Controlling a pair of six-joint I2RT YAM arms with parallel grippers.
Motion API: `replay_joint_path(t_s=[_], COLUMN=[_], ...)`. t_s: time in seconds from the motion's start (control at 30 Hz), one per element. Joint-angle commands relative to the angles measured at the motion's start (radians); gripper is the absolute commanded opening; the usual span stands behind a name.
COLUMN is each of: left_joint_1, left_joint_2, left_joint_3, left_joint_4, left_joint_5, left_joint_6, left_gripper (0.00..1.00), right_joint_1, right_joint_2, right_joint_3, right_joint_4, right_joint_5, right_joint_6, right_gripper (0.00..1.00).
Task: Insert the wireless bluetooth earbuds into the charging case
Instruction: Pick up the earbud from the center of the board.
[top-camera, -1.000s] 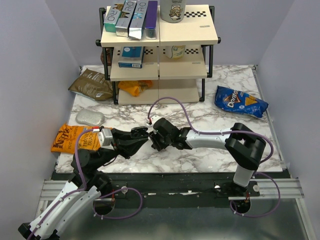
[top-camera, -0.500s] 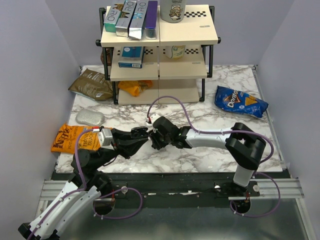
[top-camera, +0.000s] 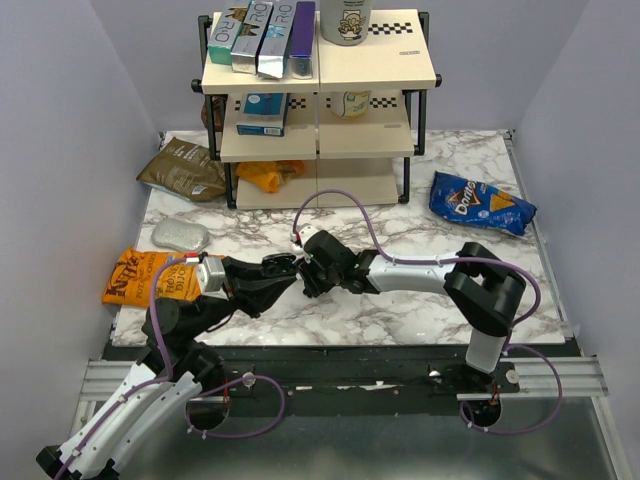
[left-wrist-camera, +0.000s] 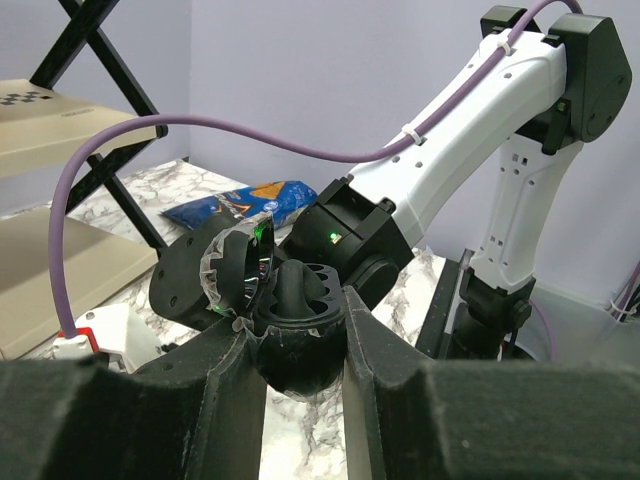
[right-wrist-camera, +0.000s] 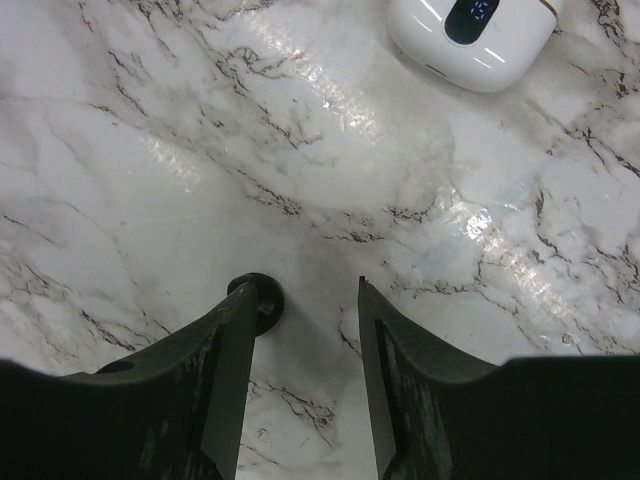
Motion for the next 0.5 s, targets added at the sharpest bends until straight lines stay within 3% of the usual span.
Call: replay_joint_path(t_s=[0.0,0.47], left_joint_1=[-0.003,-0.003], left_joint_2=[-0.009,-0.006], left_joint_3=[0.003,0.003], left_joint_4=[0.024,0.027], left_joint_5=[0.003,0.004], left_joint_6=[-0.012,-0.015], left_gripper=[0.0,0.0], right_joint_1=[-0.007,-0.006], right_joint_2=[0.02,0.046], right_joint_3=[0.015,0.015], right_joint_4=[-0.01,-0.013], right_joint_5=[0.003,-0.038], right_joint_6=[-0.009,-0.003], right_gripper=[0.54,0.53])
